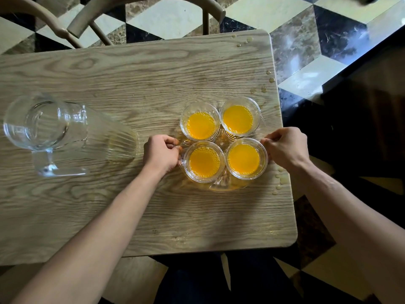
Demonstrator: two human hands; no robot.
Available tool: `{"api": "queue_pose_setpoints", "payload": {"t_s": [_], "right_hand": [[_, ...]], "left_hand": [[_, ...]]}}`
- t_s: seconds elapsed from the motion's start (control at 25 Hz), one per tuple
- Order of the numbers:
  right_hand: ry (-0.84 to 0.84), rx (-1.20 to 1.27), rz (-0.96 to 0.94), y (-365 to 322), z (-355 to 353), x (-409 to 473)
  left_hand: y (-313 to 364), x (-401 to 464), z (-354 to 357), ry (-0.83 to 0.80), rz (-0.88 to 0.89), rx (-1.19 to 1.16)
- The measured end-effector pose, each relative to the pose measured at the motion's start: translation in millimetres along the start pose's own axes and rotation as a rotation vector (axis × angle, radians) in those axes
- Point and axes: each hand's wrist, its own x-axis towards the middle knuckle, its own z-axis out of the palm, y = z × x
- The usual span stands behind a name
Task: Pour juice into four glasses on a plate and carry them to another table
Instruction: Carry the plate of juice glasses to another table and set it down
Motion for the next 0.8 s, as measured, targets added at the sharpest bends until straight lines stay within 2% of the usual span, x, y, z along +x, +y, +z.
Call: {"api": "queue_pose_setpoints", "payload": {"t_s": [0.8], "right_hand": [[0.022, 0.002, -0.008, -8.8, -12.9, -30.3]], "left_hand": [[5.5, -37.9, -32.0, -0.028, 0.075, -0.02]]}}
